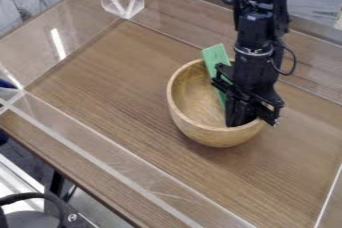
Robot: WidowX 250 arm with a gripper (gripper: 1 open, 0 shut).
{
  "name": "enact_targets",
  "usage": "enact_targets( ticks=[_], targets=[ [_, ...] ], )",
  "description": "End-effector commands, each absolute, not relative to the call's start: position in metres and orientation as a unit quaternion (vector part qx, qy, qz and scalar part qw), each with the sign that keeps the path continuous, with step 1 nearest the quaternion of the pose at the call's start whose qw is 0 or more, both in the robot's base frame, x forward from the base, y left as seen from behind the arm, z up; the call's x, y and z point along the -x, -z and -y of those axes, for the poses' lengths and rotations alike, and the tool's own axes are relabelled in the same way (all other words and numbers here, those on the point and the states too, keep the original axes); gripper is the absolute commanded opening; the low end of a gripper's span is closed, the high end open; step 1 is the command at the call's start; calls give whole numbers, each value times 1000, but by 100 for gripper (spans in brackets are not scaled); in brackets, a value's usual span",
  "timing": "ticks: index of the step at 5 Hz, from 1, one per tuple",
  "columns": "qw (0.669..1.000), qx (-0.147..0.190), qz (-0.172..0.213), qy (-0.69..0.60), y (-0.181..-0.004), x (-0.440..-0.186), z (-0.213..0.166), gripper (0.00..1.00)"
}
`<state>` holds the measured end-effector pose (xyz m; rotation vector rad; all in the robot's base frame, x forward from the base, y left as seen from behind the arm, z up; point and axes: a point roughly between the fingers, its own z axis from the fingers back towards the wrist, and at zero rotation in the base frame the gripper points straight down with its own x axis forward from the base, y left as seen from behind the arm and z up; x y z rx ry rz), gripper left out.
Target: Remove the green block from inside the brown bowl and put it on the table
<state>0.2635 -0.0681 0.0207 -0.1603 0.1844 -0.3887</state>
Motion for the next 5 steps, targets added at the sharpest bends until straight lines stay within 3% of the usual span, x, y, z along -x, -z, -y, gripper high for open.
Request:
enact_targets(
  ticks=[1,5],
  targets=[
    [965,90,-116,217,2,-257,70,0],
    [960,92,-121,235,3,-259,85,0]
  ],
)
